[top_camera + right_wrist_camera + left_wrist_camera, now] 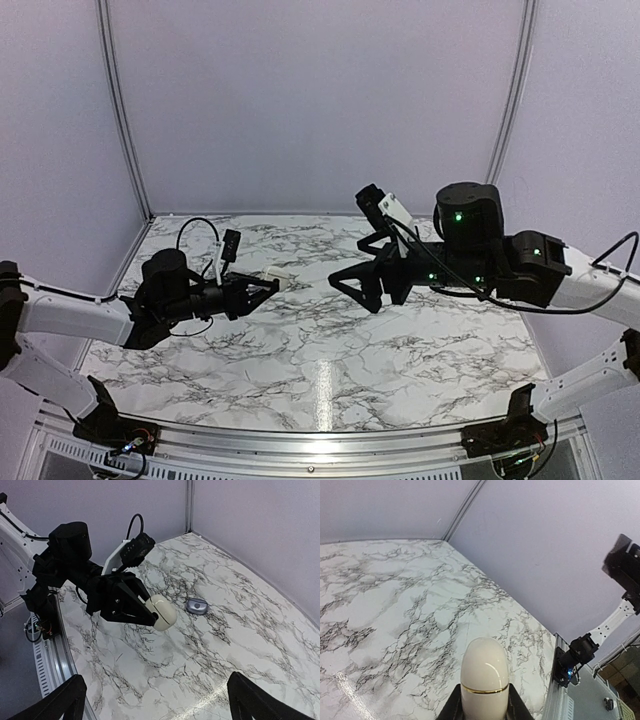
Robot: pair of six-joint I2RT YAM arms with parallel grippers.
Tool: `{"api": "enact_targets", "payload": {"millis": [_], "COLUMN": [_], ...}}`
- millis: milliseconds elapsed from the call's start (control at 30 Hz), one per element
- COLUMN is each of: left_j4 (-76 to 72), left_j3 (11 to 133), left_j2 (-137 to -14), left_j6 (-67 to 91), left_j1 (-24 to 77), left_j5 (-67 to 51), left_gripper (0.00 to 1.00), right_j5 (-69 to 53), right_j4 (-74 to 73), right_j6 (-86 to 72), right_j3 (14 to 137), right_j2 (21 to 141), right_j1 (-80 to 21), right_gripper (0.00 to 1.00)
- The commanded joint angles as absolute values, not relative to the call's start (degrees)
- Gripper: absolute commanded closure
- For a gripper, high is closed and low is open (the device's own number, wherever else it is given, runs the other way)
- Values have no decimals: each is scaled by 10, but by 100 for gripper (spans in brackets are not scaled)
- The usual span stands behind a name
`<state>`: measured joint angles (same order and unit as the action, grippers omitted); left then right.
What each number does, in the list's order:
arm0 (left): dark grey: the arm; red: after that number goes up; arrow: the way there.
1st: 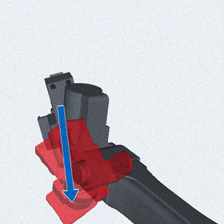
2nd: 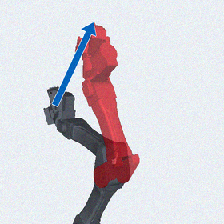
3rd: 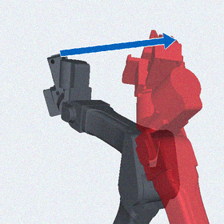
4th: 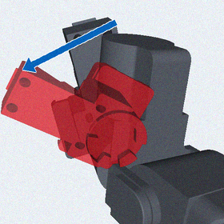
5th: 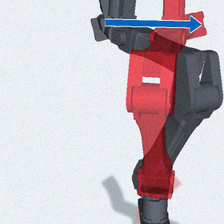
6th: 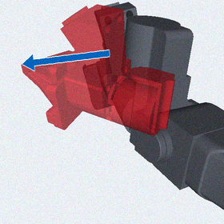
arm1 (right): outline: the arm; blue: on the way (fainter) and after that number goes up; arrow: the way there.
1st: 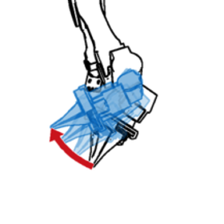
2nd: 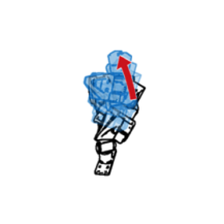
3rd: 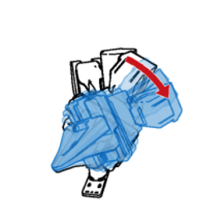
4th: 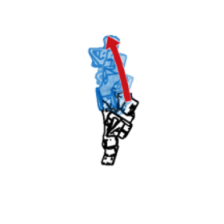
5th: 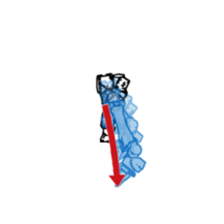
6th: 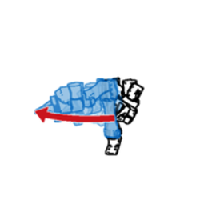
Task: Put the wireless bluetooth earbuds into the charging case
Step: Place the charging case with the earbuds at the center of the board.
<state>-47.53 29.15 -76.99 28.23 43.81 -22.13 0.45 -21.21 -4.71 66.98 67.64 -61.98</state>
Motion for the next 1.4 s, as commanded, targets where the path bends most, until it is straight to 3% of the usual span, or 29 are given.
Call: {"api": "enact_targets", "payload": {"millis": [0,500,833,1000,1100,1167,1367], "left_j4": [-402,-317,-253,-216,-181,-166,-107], "left_j3": [349,515,584,598,603,600,586], "left_j2": [-844,-1097,-1168,-1176,-1165,-1148,-1042], "left_j6": [312,388,403,409,399,390,346], "left_j1": [428,378,365,356,356,356,357], "left_j5": [-188,-147,-131,-126,-114,-107,-92], "left_gripper": [96,83,73,48,26,5,1], "right_j5": [76,25,-35,-33,-48,-61,-92], "right_j4": [-146,-149,-160,-175,-158,-146,-124], "right_j6": [-76,-101,-159,-167,-174,-179,-190], "right_j3": [632,598,591,598,590,584,564], "right_j2": [638,659,697,727,729,729,728], "right_j1": [-614,-565,-484,-473,-460,-446,-410], "right_gripper": [1,2,2,1,1,2,1]}}
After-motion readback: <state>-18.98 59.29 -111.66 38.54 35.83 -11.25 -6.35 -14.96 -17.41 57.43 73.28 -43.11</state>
